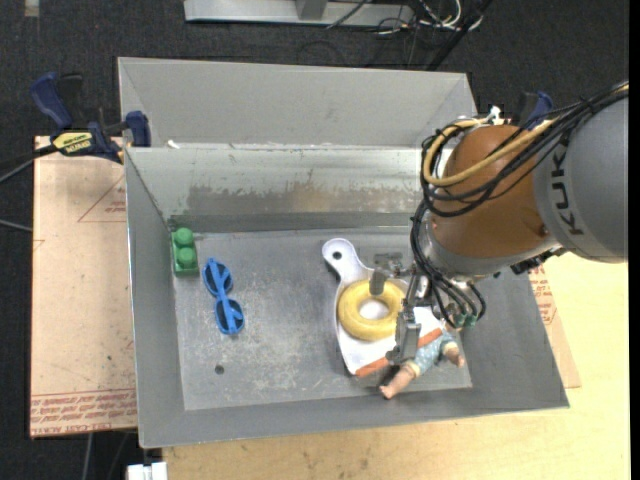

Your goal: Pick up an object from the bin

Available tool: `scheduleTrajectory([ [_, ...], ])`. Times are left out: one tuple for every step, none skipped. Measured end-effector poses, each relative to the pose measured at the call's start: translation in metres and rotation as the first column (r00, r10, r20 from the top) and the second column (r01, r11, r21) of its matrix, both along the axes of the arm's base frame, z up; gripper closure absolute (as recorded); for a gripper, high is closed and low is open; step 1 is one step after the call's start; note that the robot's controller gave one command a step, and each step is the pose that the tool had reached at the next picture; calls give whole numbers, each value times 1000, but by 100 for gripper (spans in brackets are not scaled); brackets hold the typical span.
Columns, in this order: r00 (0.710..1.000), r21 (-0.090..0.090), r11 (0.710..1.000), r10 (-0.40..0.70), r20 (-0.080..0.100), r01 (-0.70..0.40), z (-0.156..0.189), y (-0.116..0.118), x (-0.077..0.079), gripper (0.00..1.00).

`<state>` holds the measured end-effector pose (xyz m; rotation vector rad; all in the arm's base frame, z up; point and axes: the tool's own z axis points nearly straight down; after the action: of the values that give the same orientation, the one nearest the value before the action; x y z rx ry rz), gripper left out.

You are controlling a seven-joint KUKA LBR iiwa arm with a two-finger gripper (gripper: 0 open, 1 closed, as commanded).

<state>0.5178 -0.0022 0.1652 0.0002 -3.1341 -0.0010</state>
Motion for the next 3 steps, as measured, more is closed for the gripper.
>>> scheduleTrajectory([
  [1000, 0, 1000, 0, 8, 0, 4, 0, 2, 0],
  [1000, 0, 1000, 7, 15, -7, 0, -1, 2, 0],
  [999, 1, 999, 48, -10, -48, -9, -4, -14, 0],
])
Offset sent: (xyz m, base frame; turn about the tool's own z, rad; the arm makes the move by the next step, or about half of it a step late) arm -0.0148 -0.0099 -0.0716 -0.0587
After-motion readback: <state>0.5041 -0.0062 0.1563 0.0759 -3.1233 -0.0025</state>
